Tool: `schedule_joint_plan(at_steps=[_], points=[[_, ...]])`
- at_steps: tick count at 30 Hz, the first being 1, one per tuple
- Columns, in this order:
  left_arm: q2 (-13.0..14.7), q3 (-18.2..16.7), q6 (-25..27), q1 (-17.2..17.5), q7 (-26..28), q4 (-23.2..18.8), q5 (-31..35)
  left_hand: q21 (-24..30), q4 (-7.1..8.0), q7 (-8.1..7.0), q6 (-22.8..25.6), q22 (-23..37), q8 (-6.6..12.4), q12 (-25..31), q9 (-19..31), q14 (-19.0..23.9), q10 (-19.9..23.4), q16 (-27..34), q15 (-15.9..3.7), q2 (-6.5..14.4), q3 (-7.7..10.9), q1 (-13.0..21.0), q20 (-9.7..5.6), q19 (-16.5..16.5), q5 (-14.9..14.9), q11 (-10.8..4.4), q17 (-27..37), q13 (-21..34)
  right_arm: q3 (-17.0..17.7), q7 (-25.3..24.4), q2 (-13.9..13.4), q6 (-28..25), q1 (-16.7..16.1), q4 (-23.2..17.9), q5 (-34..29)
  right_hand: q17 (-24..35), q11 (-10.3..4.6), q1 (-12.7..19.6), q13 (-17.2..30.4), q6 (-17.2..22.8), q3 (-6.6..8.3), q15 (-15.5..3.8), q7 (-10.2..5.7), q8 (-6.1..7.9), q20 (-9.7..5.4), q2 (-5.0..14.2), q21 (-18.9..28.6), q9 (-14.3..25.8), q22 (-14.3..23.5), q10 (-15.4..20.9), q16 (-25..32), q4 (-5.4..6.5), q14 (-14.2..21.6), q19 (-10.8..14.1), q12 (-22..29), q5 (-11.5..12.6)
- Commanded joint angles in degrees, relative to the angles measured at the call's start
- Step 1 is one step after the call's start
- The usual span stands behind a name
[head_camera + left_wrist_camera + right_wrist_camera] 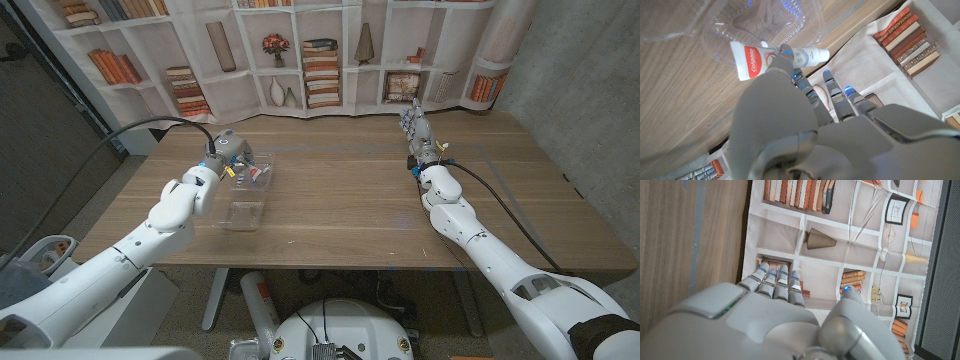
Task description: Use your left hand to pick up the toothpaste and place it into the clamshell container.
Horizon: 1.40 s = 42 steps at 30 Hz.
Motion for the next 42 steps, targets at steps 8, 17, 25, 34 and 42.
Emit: schedule_joint_plan(at_steps=[8, 17, 25, 34, 42], points=[[-1.8, 1.8, -1.6, -2.3, -0.3, 3.6, -0.3, -0.1, 0.49, 0.08, -0.3, 0.1, -0.12, -0.2, 0.3, -0.4, -0.6, 0.0, -8.71, -0.2, 0.87, -0.1, -0.97, -0.4, 0.2, -0.01, 0.2, 0.2, -0.4, 0.3, 0.2, -0.8, 0.7, 1.3, -0.1, 0.2, 0.22, 0.4, 0.3, 0.5, 0.11, -0.3, 0.07, -0.16, -0.42, 0.3, -0.1, 0.2, 0.1, 0.4, -0.1, -0.56, 0.4, 0.7, -0.1, -0.3], [-2.6, 2.6, -2.7, -3.7, -0.6, 5.1, -0.2, -0.1, 0.52, 0.02, -0.8, 0.1, -0.27, -0.2, 0.3, -0.7, -1.2, 0.0, -8.65, -0.3, 0.84, -0.2, -0.71, -0.5, 0.2, 0.01, 0.3, 0.2, -0.2, 0.2, 0.2, -0.8, 0.9, 1.8, -0.1, 0.2, 0.22, 0.4, 0.3, 0.5, 0.08, -0.28, 0.09, -0.16, -0.41, 0.33, -0.1, 0.2, 0.1, 0.5, -0.1, -0.6, 0.4, 0.7, -0.1, -0.4], [-2.8, 2.6, -2.1, -3.6, -1.6, 4.7, 0.2, 0.0, 0.56, -0.14, -3.1, 0.1, -1.23, -0.5, 0.3, -1.6, -3.5, 0.1, -8.4, -0.4, 0.87, -0.4, 0.2, -0.8, 0.4, 0.01, 0.4, 0.1, -0.2, 0.5, 0.2, -0.6, 1.0, 2.0, 0.0, 0.3, 0.21, 0.4, 0.3, 0.5, 0.07, -0.3, 0.07, -0.17, -0.36, 0.37, -0.1, 0.2, 0.1, 0.5, -0.1, -0.63, 0.5, 0.7, -0.1, -0.4], [-2.4, 2.3, -1.2, -2.6, -2.1, 3.7, 0.4, 0.0, 0.54, -0.24, -8.7, 0.2, -3.89, -0.5, 0.1, -3.4, -9.3, 0.2, -8.21, -0.4, 0.99, -0.5, 1.33, -1.4, 0.8, 0.03, 0.4, 0.2, -0.2, 0.4, -0.1, -1.1, 0.5, 1.2, 0.1, 0.3, 0.12, 0.5, 0.3, 0.6, 0.06, -0.26, -0.03, -0.12, -0.34, 0.44, -0.1, 0.2, 0.1, 0.7, -0.1, -0.66, 0.5, 0.7, -0.1, -0.4], [-2.1, 1.9, -0.7, -1.8, -2.0, 2.9, 0.4, 0.0, 0.55, -0.25, -9.8, 0.2, -4.52, -0.5, 0.1, -4.1, -10.8, 0.1, -8.15, -0.5, 0.94, -0.7, 1.93, -1.7, 0.9, 0.05, 0.4, 0.2, -0.3, 0.5, -0.1, -1.3, 0.4, 1.0, 0.1, 0.3, 0.12, 0.5, 0.3, 0.6, 0.05, -0.33, -0.09, -0.13, -0.31, 0.48, -0.1, 0.2, 0.1, 0.8, -0.1, -0.69, 0.5, 0.7, 0.0, -0.4]])
